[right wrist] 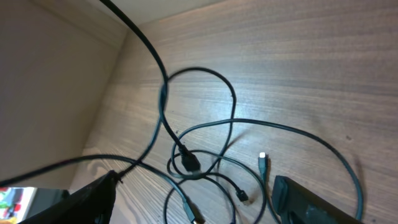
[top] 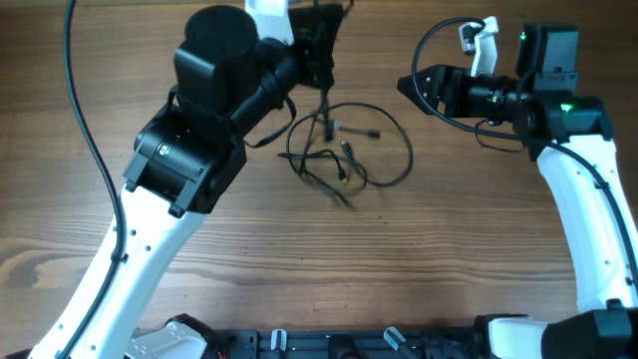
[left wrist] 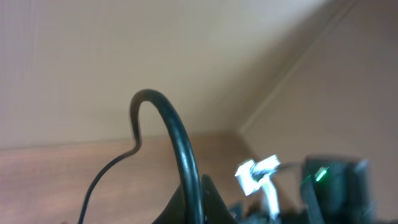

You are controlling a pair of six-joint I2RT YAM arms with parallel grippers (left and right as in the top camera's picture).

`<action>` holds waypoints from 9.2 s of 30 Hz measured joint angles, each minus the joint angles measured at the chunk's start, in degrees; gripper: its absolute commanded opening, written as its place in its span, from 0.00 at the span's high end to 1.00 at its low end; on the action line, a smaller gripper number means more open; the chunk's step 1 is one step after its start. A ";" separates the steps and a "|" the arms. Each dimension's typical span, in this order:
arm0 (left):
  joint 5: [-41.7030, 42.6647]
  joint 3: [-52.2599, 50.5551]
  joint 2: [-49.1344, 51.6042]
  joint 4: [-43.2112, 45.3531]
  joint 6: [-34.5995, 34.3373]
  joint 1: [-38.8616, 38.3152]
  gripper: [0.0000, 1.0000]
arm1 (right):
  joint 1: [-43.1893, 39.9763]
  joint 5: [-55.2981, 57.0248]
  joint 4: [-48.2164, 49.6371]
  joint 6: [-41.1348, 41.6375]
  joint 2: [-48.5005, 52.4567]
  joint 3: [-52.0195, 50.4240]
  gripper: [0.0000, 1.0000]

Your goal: Untangle cables

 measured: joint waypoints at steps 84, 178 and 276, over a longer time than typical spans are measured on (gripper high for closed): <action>-24.92 0.42 -22.34 -21.07 9.18 3.63 0.96 | 6.16 17.29 13.51 11.17 22.47 0.11 0.96; 28.89 0.48 3.26 -30.14 21.16 12.41 0.00 | -20.17 20.96 6.51 5.99 6.49 23.82 0.96; 20.26 0.48 35.56 -27.47 31.78 5.92 0.08 | -20.11 -0.57 -19.04 -12.24 28.00 23.58 0.49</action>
